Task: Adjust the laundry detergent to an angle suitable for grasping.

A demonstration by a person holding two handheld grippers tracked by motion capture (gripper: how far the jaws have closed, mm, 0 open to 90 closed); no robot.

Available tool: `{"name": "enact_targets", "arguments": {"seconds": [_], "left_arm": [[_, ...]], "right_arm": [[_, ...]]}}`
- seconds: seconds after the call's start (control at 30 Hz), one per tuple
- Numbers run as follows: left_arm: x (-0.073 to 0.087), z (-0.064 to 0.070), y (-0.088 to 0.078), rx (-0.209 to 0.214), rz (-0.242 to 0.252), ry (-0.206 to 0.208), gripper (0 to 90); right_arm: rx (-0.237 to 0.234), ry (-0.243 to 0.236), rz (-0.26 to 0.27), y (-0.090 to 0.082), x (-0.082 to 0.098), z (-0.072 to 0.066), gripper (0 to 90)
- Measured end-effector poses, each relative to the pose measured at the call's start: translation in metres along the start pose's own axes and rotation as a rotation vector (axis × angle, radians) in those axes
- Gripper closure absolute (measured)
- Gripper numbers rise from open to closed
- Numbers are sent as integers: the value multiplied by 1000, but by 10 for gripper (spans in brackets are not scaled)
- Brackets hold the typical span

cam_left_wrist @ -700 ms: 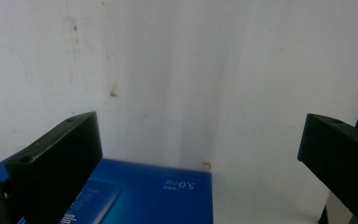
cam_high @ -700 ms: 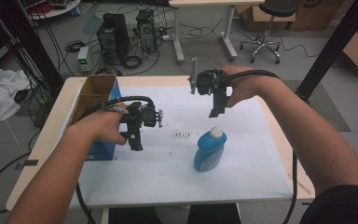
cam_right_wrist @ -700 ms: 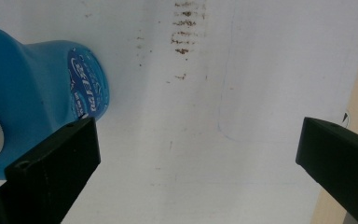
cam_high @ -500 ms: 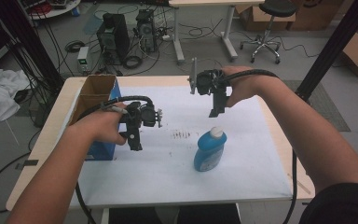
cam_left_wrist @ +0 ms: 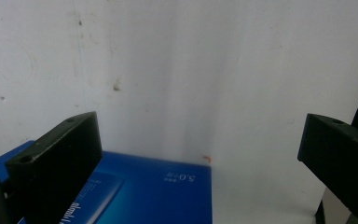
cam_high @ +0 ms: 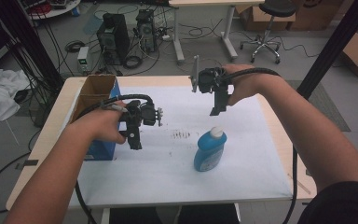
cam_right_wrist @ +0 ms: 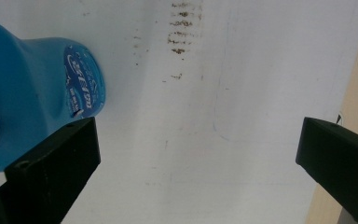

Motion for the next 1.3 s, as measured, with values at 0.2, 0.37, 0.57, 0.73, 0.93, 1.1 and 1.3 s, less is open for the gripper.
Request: {"name": "enact_targets", "arguments": {"seconds": [0.2,0.37,0.57,0.73,0.93,1.1,1.3], "left_arm": [[-1,-2,-6,-10,-2,-2,1],[-3,-1,-7,-9,-5,3,1],[-3,-1,-10,-15,-5,-3,1],[-2,-1,-14,-21,-6,-7,1],[-3,2,-15,-23,-4,-5,1],[-4,3,-16,-21,-5,-2,1],[-3,4,-17,-25,-6,-6,1]], "right_arm": [[1,-22,7,-13,3,-11,0],[3,-43,23,-26,2,-25,0],[4,-68,38,-34,1,-40,0],[-1,-82,29,-35,1,-52,0],[-24,-114,23,-31,0,-67,0],[-28,-133,28,-26,1,-77,0],[-44,-141,23,-22,0,-82,0]]}}
Point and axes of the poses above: each handheld gripper's, and its own axes: y roughly forward along the jaws, x roughly out of its underside, z roughly to its right, the point moved 4 cm from there along y, roughly forward along the jaws, and after that the axes turned 15 degrees about -x, right-handed, at the moved point
